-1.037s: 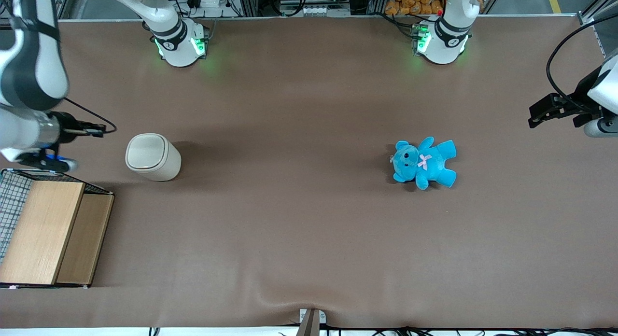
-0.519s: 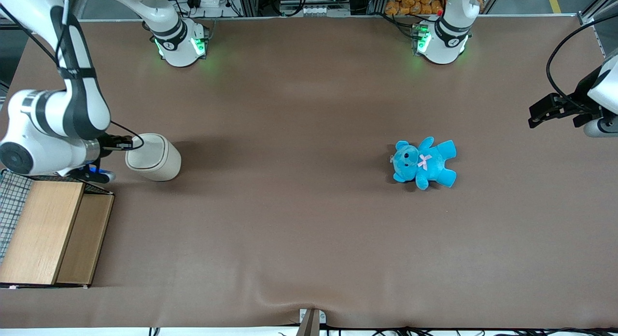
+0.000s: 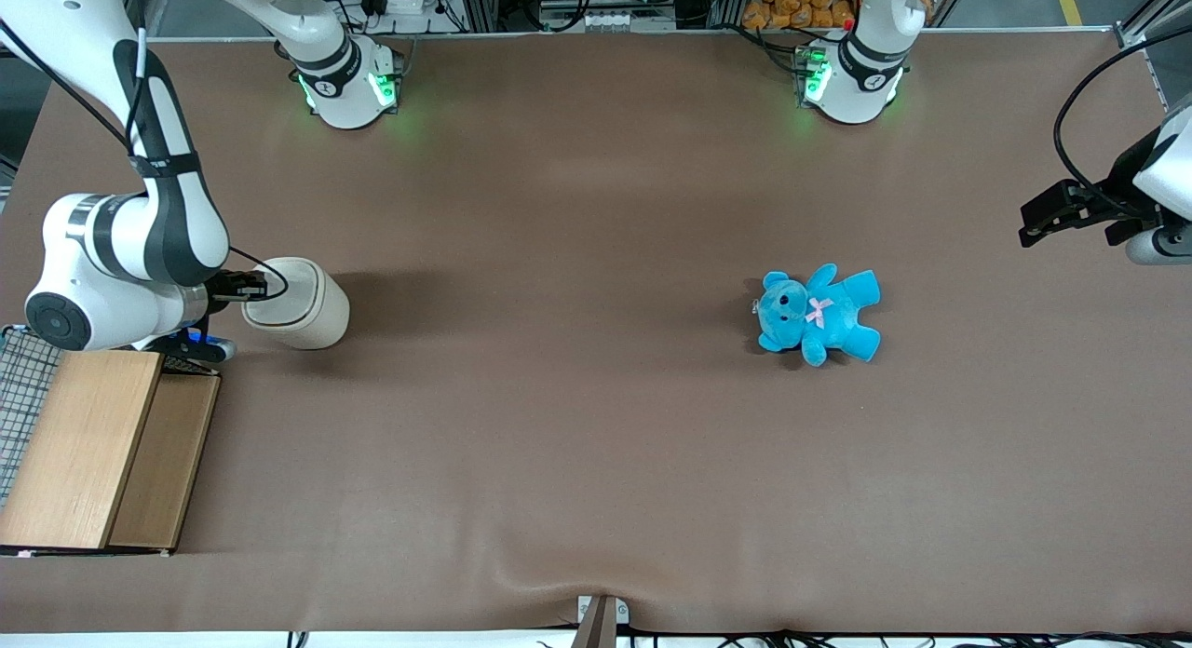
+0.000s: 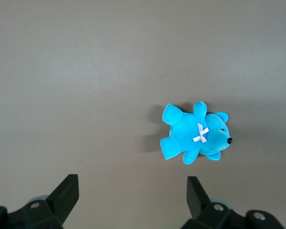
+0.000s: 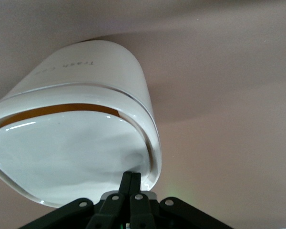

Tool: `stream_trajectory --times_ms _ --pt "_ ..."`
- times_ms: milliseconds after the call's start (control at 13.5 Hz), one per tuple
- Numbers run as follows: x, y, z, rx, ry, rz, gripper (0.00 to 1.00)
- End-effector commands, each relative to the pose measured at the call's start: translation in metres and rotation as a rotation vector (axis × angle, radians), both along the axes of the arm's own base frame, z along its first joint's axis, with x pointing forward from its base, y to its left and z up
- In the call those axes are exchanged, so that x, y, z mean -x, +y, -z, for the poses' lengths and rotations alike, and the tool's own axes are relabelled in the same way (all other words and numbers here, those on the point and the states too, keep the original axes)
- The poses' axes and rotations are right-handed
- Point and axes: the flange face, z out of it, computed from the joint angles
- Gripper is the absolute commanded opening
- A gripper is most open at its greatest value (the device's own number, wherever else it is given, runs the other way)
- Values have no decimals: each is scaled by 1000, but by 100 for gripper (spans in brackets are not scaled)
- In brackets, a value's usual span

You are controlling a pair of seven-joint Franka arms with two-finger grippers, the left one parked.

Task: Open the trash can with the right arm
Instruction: 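Lift the lid upward with the right gripper, flipping it open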

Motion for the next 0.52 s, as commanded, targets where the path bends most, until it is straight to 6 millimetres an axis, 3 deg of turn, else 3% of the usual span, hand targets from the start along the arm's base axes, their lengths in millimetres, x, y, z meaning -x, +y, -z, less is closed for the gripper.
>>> stream_trajectory --times_ms 0,222,444 --pt "-2 -1 20 6 11 -21 0" --pt "-6 2 4 6 -7 -27 0" --pt "-19 5 -52 7 -76 -32 0"
